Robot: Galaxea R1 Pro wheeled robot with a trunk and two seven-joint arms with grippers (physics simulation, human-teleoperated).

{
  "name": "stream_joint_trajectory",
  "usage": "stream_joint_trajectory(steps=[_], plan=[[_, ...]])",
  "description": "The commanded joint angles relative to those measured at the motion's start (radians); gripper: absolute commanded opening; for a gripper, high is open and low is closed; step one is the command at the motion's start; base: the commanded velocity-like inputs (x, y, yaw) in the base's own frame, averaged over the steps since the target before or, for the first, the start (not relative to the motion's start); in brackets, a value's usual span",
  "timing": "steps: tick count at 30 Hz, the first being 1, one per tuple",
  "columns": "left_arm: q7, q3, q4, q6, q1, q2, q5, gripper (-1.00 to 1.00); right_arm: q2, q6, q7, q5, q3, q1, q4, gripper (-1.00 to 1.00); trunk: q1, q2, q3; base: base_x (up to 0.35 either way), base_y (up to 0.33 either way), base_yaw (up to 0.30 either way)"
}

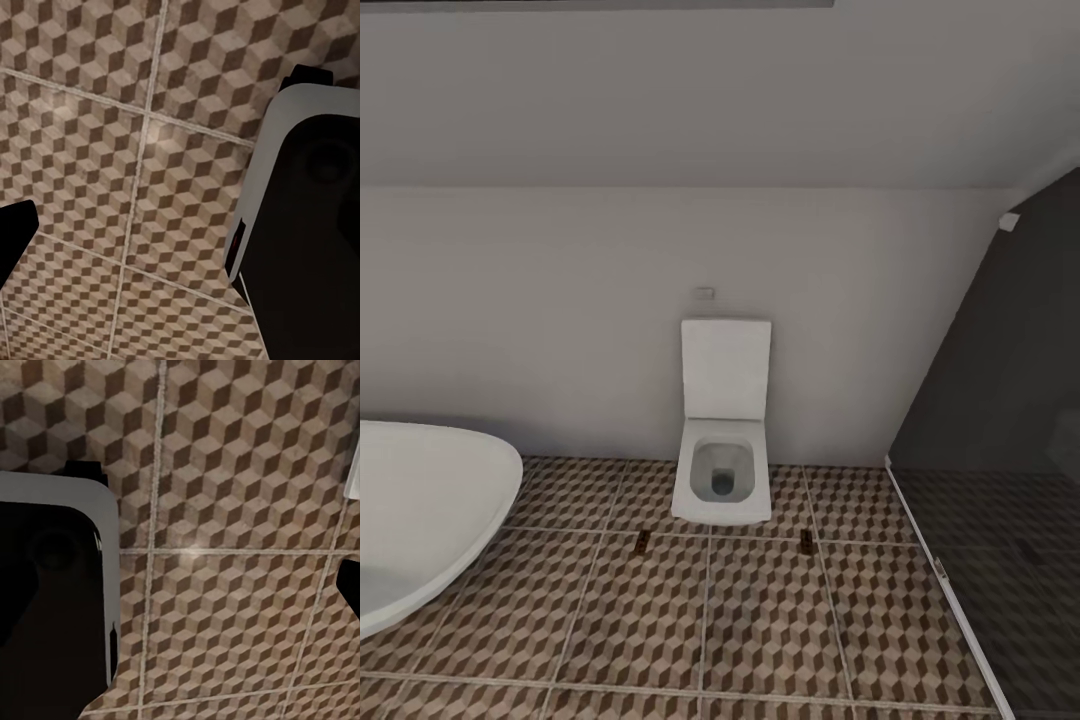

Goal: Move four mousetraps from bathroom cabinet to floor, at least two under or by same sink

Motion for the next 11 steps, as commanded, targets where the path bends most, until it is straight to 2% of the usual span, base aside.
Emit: stream_joint_trajectory(steps=[1, 11], plan=[[0.002, -0.008, 0.001, 0.002, -0.001, 0.000, 0.006, 1.00, 0.000, -0.008, -0.005, 0.010, -0.009, -0.002, 0.005, 1.00, 0.000, -0.001, -0.001, 0.000, 0.000, 0.000], [0.002, -0.008, 0.000, 0.002, -0.001, 0.000, 0.006, 1.00, -0.001, -0.008, -0.005, 0.010, -0.009, -0.002, 0.005, 1.00, 0.000, -0.001, -0.001, 0.000, 0.000, 0.000]])
